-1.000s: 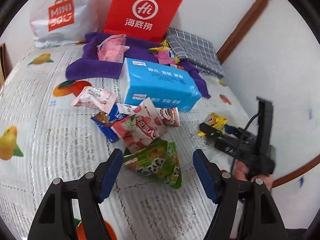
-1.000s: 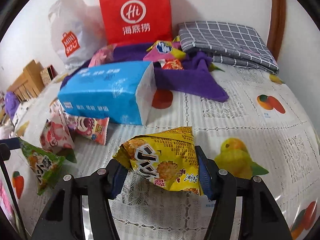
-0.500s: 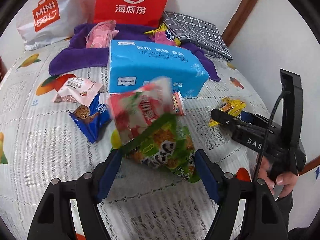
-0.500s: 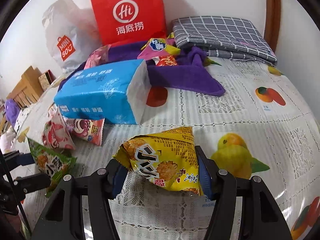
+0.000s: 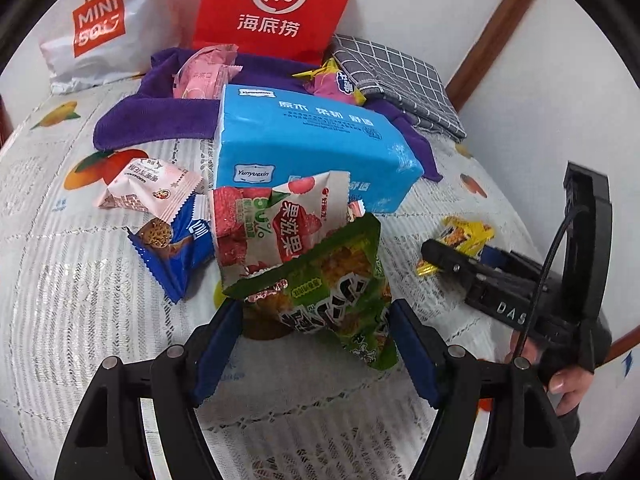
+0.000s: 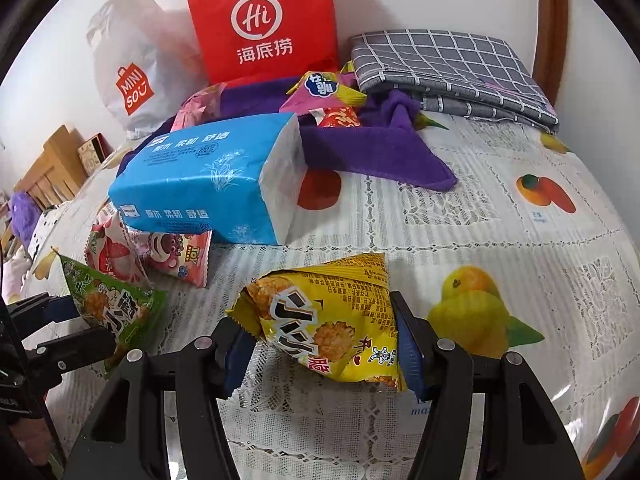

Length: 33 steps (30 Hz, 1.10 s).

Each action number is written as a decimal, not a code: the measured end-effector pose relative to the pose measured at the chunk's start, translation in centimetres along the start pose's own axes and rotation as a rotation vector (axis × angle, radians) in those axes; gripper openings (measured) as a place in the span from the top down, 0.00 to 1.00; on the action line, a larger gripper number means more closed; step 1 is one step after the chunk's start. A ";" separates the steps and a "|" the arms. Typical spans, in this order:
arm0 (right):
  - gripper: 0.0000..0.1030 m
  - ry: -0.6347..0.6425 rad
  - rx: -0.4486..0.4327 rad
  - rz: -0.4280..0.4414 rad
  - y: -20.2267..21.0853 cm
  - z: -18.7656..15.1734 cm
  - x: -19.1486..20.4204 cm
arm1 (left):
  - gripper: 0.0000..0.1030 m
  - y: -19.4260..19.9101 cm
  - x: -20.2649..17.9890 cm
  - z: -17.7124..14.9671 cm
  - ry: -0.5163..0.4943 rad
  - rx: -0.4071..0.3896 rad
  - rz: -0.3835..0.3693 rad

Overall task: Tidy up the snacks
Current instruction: 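Grasp the green chip bag with the left tool while the right tool holds the yellow bag, then lift the green bag with the left tool while the right tool carries the yellow bag to the towel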

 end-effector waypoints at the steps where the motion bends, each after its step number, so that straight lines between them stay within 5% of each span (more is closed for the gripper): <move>1: 0.41 -0.001 0.000 0.001 0.0 0.0 0.0 | 0.28 -0.1 0.0 0.1 0.005 -0.001 -0.002; 11: 0.41 0.001 0.001 0.003 0.0 0.0 0.1 | 0.30 -1.5 -0.6 1.1 0.034 -0.008 0.011; 19: 0.41 0.001 0.000 0.003 -0.1 0.1 0.1 | 0.51 0.6 0.9 0.3 0.021 -0.019 0.012; 23: 0.41 0.000 -0.001 -0.001 0.0 0.1 0.0 | 0.52 2.0 2.6 -0.1 -0.004 -0.036 0.073; 33: 0.41 0.000 0.000 -0.005 -0.1 0.1 0.0 | 0.52 1.5 3.3 -0.2 -0.019 -0.078 0.082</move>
Point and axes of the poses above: each gripper's, at about its wrist camera, not at the fingertips, and y roughly against the way its jaws point, x to its left, z to its top, the point moved 5 cm from there along -y, roughly the way its jaws point, and after that the axes turned 7 degrees about -z, right-handed, at the moved point
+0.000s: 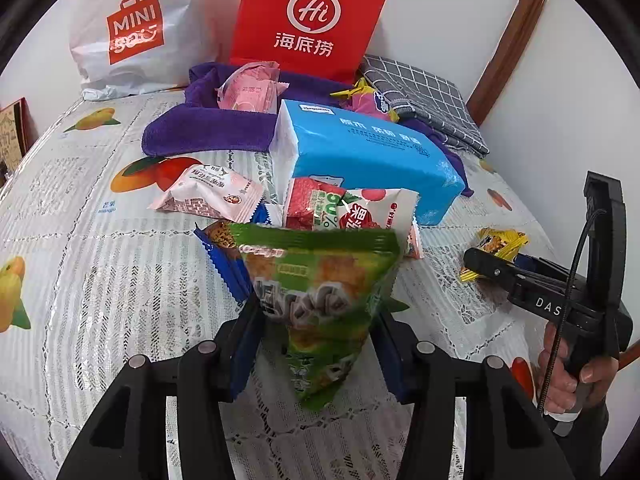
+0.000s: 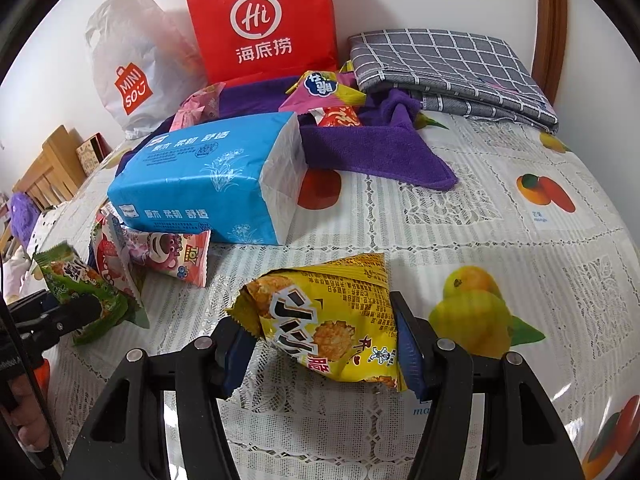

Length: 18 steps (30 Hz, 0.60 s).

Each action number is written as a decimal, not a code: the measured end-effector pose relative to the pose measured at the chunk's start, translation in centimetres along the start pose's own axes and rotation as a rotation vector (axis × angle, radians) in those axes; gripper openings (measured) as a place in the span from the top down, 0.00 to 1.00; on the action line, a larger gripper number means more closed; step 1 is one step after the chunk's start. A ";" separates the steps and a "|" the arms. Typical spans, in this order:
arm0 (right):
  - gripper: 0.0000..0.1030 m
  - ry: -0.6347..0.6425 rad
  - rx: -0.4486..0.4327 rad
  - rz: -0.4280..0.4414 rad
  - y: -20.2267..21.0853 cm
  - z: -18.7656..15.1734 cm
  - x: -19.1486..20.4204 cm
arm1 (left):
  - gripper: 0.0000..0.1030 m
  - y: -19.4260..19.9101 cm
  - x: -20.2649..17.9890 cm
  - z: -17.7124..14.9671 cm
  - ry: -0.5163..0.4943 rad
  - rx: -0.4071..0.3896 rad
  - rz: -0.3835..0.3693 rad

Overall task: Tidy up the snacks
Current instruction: 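Lift the green bag with the left tool while the right tool carries the yellow bag to the towel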

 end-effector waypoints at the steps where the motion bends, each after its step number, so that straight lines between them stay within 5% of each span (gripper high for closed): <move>1: 0.41 0.000 0.000 -0.001 0.0 0.0 0.0 | 0.52 0.0 0.0 0.0 0.000 0.000 0.000; 18: 0.40 -0.027 0.002 0.017 0.0 0.0 -0.2 | 0.61 1.1 1.0 -0.1 0.085 -0.041 -0.125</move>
Point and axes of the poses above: each gripper's, at about its wrist camera, not at the fingertips, and y roughly against the way its jaws point, x to its left, z to its top, the point moved 5 cm from there along -y, roughly the way its jaws point, and after that the axes turned 7 degrees about -z, right-handed, at the moved point
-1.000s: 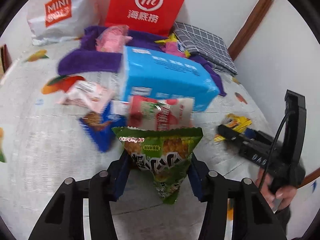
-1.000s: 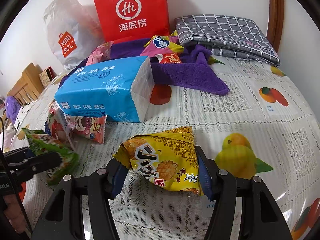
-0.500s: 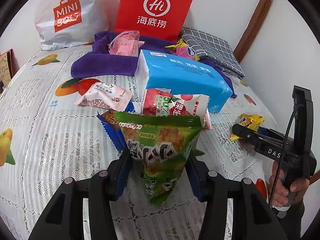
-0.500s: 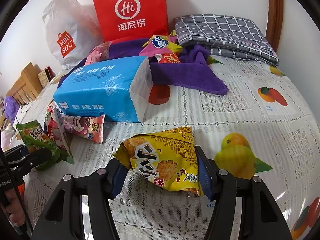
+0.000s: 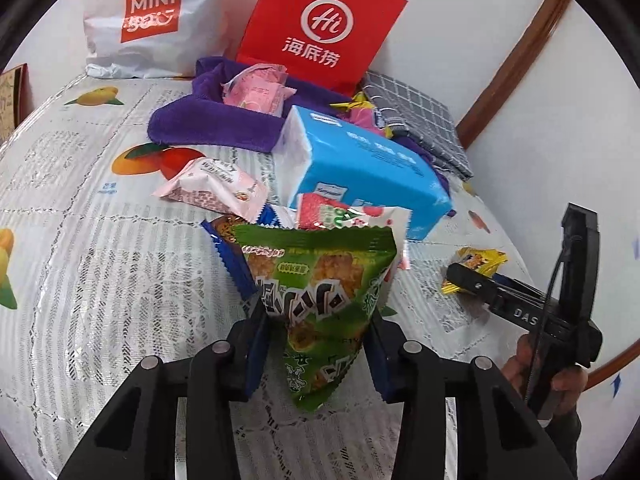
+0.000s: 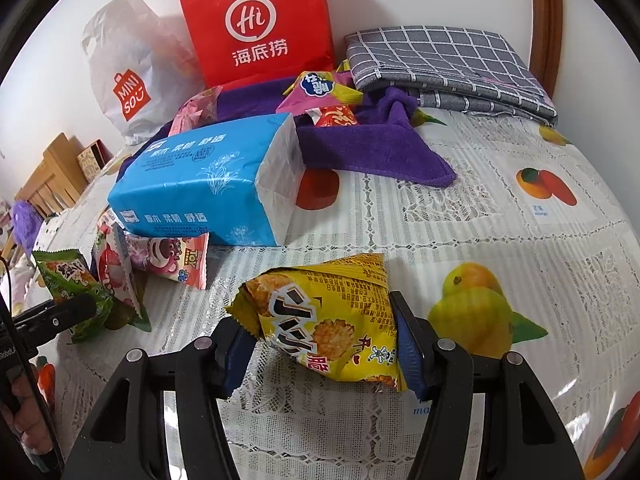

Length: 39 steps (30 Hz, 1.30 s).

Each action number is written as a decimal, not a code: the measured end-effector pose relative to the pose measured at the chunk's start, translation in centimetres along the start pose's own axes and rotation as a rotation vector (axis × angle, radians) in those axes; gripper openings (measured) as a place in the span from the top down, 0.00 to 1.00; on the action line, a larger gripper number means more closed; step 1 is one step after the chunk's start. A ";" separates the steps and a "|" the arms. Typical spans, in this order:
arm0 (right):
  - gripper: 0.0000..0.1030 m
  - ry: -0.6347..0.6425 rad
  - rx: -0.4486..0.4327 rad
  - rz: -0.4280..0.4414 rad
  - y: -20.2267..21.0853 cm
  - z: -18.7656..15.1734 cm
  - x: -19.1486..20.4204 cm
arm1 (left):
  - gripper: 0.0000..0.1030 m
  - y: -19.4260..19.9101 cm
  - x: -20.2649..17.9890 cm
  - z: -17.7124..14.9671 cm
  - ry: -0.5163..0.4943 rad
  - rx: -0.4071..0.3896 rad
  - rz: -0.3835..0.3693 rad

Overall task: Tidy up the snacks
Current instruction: 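Lift the green bag with the left tool while the right tool carries the yellow bag to the towel, then lower the yellow chip bag onto the towel and open the right tool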

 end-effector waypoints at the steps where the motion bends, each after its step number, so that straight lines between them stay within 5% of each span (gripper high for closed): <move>1: 0.40 0.000 0.000 0.000 0.0 0.0 0.0 | 0.62 0.0 -0.1 0.0 -0.001 0.000 -0.007; 8: 0.40 -0.016 -0.003 0.021 0.1 0.0 -0.1 | 0.62 1.2 -0.2 0.0 -0.004 -0.056 -0.082; 23: 0.41 0.062 -0.087 -0.023 2.2 0.6 1.3 | 0.62 1.8 0.0 0.0 0.012 -0.087 -0.066; 34: 0.41 0.077 -0.183 0.008 6.1 6.5 3.8 | 0.62 4.6 2.5 0.5 -0.006 -0.115 0.043; 39: 0.41 0.071 -0.233 0.007 5.7 10.4 4.8 | 0.63 5.9 3.7 0.3 0.033 -0.145 0.022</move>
Point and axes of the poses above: each gripper's, at about its wrist camera, not at the fingertips, and y roughly against the way its jaws point, x to its left, z to its top, the point moved 5 cm from there along -y, roughly the way its jaws point, and after that the axes turned 7 degrees about -z, right-handed, at the moved point
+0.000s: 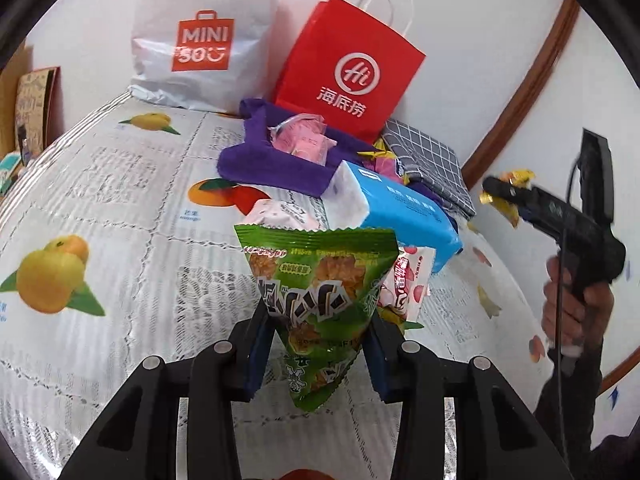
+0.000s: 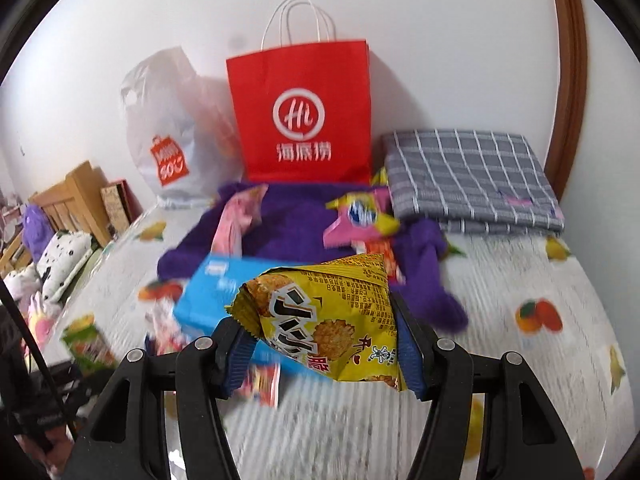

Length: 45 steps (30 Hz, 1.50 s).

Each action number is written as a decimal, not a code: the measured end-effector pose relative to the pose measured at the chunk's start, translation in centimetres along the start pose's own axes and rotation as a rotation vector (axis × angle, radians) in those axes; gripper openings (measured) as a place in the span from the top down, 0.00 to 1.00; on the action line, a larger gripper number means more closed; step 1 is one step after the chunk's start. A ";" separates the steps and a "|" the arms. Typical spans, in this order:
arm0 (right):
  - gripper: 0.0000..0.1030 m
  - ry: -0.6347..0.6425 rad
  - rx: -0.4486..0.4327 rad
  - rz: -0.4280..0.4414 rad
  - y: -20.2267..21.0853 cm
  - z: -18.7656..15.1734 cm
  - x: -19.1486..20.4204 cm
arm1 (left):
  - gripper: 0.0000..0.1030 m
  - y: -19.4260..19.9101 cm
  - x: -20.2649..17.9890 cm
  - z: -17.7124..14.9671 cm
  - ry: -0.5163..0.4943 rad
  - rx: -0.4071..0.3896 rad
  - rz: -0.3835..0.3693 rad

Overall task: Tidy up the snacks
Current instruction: 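Lower the yellow chip bag onto the towel and open the right tool, then carry the green chip bag onto the towel and open the left tool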

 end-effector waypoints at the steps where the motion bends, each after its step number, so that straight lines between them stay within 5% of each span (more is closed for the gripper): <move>1: 0.41 -0.001 -0.005 -0.002 -0.2 0.6 0.1 | 0.63 0.0 0.0 0.0 -0.001 0.001 0.017; 11: 0.41 0.030 -0.032 0.015 -4.9 6.0 1.7 | 0.62 -1.0 -0.5 -0.1 -0.023 0.037 -0.024; 23: 0.41 -0.025 0.164 0.022 -14.8 3.3 0.2 | 0.62 -1.9 -0.1 -0.4 -0.003 0.068 -0.064; 34: 0.31 -0.078 0.226 0.139 -15.4 2.4 0.4 | 0.62 -2.1 0.5 -0.7 0.028 0.067 -0.063; 39: 0.19 -0.089 0.178 0.133 -14.2 2.7 0.3 | 0.62 -2.2 0.9 -0.8 0.047 0.068 -0.041; 45: 0.20 -0.017 0.110 0.096 -12.6 3.1 0.9 | 0.63 -1.9 0.4 -0.3 0.059 0.063 0.007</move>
Point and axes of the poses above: each gripper's, at about its wrist camera, not at the fingertips, and y roughly against the way its jaws point, x to its left, z to its top, the point moved 5 cm from there along -y, roughly the way its jaws point, and after that the axes turned 7 degrees about -z, right-handed, at the moved point
